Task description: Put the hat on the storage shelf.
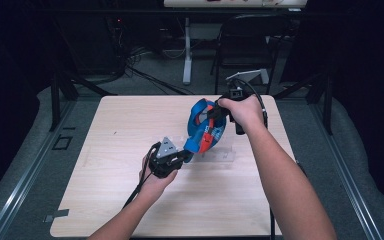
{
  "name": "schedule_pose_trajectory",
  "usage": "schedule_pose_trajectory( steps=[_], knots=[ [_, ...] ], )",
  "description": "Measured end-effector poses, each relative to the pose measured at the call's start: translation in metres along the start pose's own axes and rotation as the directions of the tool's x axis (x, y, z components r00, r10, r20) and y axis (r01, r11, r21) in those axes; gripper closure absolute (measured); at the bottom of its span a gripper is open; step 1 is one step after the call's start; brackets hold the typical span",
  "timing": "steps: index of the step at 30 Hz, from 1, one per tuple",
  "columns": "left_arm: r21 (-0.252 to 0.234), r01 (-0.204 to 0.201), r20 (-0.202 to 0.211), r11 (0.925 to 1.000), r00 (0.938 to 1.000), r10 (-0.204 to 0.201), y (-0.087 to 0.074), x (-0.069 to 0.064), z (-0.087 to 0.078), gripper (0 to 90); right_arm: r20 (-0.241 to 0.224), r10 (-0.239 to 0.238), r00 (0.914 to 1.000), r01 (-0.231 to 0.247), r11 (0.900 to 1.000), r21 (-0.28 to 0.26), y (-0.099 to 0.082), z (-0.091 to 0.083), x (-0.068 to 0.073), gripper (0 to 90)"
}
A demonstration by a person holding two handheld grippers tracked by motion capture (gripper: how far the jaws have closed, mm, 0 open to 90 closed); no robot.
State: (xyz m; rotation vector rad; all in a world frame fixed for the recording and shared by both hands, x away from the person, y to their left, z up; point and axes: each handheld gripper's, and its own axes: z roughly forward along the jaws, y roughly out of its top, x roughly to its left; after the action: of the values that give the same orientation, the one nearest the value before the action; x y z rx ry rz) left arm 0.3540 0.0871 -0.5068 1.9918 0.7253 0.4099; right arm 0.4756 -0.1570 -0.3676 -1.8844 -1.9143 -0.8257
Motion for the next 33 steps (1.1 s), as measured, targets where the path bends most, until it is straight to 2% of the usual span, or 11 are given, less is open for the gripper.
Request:
schedule_pose_trajectory(
  steps=[5, 8, 10, 11, 16, 19, 22, 23, 24, 28, 33],
  knots=[
    [-0.029, 0.018, 0.042, 0.9994, 0.999, -0.017, -0.005, 0.003, -0.009, 73.3, 0.002, 0.0, 1.0, 0.0, 0.9999, 0.012, -0.001, 0.005, -0.009, 77.3],
    [-0.03, 0.048, 0.059, 0.9984, 0.9972, -0.047, -0.009, 0.007, -0.015, 66.0, 0.013, -0.001, 0.9999, 0.001, 0.9996, 0.029, -0.001, 0.004, -0.017, 76.5],
    [-0.033, 0.066, 0.057, 0.9973, 0.9963, -0.064, -0.012, 0.009, -0.018, 61.9, 0.006, 0.006, 1.0, -0.006, 0.9995, 0.03, -0.002, 0.003, -0.023, 76.0],
    [-0.032, 0.07, 0.056, 0.997, 0.9961, -0.068, -0.013, 0.009, -0.019, 59.9, 0.005, 0.027, 0.9996, -0.027, 0.9996, 0.006, -0.003, 0.004, -0.024, 75.7],
    [-0.007, 0.075, 0.021, 0.9972, 0.997, -0.075, -0.022, 0.014, -0.025, 51.7, -0.006, 0.029, 0.9996, -0.029, 0.9996, 0.004, -0.005, 0.0, -0.033, 70.4],
    [0.012, 0.094, 0.009, 0.9955, 0.9955, -0.094, -0.028, 0.019, -0.029, 50.7, -0.014, 0.037, 0.9992, -0.037, 0.9993, 0.004, -0.007, -0.003, -0.038, 67.0],
    [0.026, 0.114, 0.004, 0.9931, 0.9934, -0.114, -0.035, 0.024, -0.033, 49.9, 0.004, 0.033, 0.9994, -0.033, 0.9995, 0.002, -0.01, -0.005, -0.042, 65.2],
    [0.031, 0.116, 0.002, 0.9927, 0.9932, -0.116, -0.037, 0.025, -0.035, 49.9, 0.012, 0.02, 0.9997, -0.02, 0.9997, 0.013, -0.011, -0.006, -0.044, 64.8],
    [0.034, 0.114, -0.001, 0.9929, 0.9935, -0.114, -0.039, 0.027, -0.037, 49.9, 0.007, 0.016, 0.9998, -0.016, 0.9999, -0.003, -0.013, -0.005, -0.045, 63.8],
    [0.047, 0.135, -0.013, 0.9897, 0.9908, -0.135, -0.045, 0.032, -0.044, 49.6, 0.018, -0.004, 0.9998, 0.004, 1.0, -0.007, -0.021, -0.008, -0.051, 61.6],
    [0.068, 0.148, -0.019, 0.9867, 0.989, -0.147, -0.055, 0.036, -0.05, 49.2, 0.048, -0.023, 0.9986, 0.023, 0.9997, -0.003, -0.037, -0.008, -0.067, 58.4]
  ],
)
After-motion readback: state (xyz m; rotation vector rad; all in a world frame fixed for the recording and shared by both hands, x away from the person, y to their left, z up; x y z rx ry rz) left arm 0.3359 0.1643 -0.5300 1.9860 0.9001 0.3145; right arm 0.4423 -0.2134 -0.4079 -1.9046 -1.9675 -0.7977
